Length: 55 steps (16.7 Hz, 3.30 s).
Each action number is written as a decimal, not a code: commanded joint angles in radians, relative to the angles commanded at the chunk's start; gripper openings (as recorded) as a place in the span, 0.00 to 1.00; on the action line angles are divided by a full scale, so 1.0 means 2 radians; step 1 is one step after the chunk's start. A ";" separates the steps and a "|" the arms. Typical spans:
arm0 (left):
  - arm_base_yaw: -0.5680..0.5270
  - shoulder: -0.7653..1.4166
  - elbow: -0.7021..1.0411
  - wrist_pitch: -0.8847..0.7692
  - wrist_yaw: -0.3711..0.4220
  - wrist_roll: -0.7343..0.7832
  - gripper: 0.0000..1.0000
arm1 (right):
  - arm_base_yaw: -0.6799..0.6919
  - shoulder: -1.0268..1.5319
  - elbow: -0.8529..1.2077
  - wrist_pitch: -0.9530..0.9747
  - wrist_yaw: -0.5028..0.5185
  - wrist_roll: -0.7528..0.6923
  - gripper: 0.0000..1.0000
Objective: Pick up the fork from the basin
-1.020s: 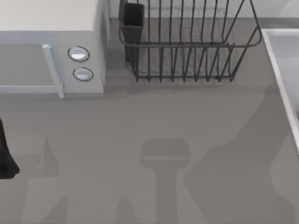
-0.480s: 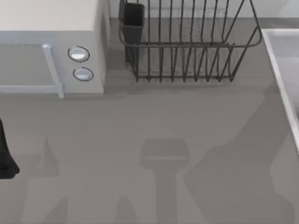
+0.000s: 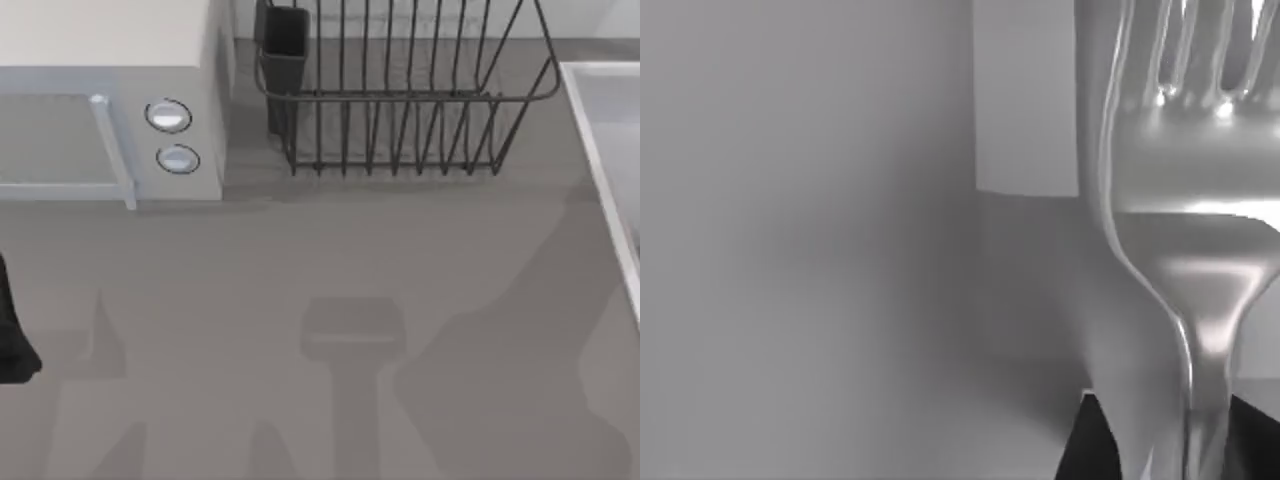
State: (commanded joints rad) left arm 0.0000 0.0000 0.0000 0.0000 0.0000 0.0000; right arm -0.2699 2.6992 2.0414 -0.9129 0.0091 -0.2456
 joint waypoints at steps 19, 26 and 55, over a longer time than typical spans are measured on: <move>0.000 0.000 0.000 0.000 0.000 0.000 1.00 | 0.001 -0.063 0.181 -0.230 -0.006 0.003 0.00; 0.000 0.000 0.000 0.000 0.000 0.000 1.00 | 0.001 -0.073 0.207 -0.259 -0.006 0.004 0.00; 0.000 0.000 0.000 0.000 0.000 0.000 1.00 | 0.436 -0.396 -0.237 -0.161 -0.004 0.434 0.00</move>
State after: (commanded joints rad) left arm 0.0000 0.0000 0.0000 0.0000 0.0000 0.0000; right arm 0.6029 1.9064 1.5681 -1.2341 0.0015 0.6225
